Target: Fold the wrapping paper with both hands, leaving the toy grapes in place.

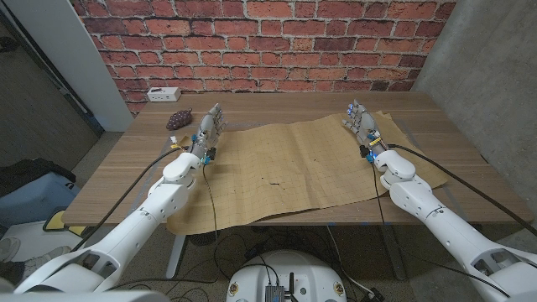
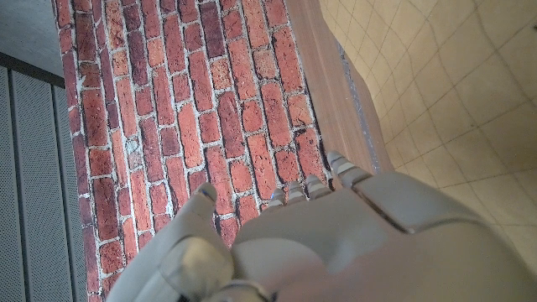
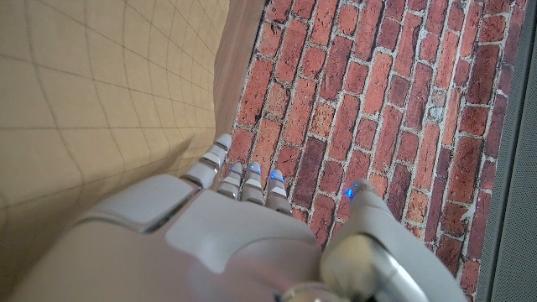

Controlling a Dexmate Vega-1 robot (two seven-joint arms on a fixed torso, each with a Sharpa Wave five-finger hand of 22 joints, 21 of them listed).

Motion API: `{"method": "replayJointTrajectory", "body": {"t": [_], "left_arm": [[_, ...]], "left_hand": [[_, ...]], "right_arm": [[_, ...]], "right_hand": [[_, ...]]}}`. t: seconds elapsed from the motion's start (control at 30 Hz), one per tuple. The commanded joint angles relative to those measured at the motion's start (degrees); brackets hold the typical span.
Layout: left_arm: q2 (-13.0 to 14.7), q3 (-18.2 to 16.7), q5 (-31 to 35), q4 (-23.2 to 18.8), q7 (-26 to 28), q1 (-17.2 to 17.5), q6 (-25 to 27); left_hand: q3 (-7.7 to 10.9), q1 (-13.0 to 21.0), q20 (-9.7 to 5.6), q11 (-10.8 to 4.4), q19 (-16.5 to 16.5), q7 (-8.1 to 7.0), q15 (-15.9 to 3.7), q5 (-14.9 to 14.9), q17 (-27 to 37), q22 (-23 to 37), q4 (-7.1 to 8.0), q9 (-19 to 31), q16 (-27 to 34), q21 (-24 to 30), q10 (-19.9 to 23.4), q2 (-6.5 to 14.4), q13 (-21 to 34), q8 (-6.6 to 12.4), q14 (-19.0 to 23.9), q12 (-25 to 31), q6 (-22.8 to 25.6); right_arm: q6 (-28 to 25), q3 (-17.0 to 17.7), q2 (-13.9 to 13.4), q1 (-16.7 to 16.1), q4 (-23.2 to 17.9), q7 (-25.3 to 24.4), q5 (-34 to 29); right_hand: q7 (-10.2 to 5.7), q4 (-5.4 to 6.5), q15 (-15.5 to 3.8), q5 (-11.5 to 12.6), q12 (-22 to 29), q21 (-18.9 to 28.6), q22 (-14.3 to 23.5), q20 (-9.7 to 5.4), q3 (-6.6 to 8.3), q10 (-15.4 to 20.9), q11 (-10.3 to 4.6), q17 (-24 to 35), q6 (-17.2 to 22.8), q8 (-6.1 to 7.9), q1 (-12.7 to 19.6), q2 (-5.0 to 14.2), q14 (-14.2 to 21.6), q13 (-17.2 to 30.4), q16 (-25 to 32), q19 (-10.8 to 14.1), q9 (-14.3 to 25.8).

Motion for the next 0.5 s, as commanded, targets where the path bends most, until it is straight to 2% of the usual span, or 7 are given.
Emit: {"method": "replayJointTrajectory", "body": {"t": [0.03,0.3,0.5], "left_arm": [[0.01,0.42,1.03,0.28,0.62,-0.46,0.10],[1.77,1.61,5.02,-0.99,3.17,-0.67,1.41],[3.48,2.91,9.02,-2.36,5.11,-1.11,2.85]], "left_hand": [[0.43,-0.15,0.29,-0.11,0.18,-0.05,0.02,0.26,0.10,0.15,-0.02,0.07,0.22,0.24,-0.29,0.63,0.13,0.34,-0.56,0.26,-0.45],[0.40,-0.14,0.57,0.15,0.13,-0.54,0.34,0.28,0.09,0.15,-0.03,0.08,0.26,0.21,-0.30,0.64,0.14,0.51,-0.45,0.25,0.02],[0.43,-0.09,1.08,0.97,0.31,-1.31,1.04,0.31,0.08,0.15,-0.04,0.10,0.43,0.26,0.37,0.75,0.15,0.83,0.11,0.50,1.10]], "right_arm": [[-0.08,-0.02,-0.02,0.43,0.59,0.09,-0.13],[-1.46,-0.15,-0.84,0.34,-0.71,-1.94,-1.35],[-3.70,-0.11,-2.74,-0.42,-3.91,-5.76,-3.84]], "right_hand": [[-0.06,0.09,0.17,0.20,0.28,0.33,0.12,0.06,0.38,-0.11,0.25,0.20,0.51,0.41,0.41,-0.06,-0.17,0.12,0.27,0.24,0.15],[-0.14,-0.20,0.57,0.22,0.21,0.23,0.11,0.40,0.68,-0.30,0.30,0.13,0.44,0.40,0.87,0.25,-0.34,0.12,0.18,-0.04,0.15],[-0.54,-0.94,0.95,0.25,0.25,0.20,0.09,1.03,1.61,-0.19,0.27,0.02,0.98,0.64,2.23,1.25,-0.21,0.10,0.22,-0.18,0.14]]}}
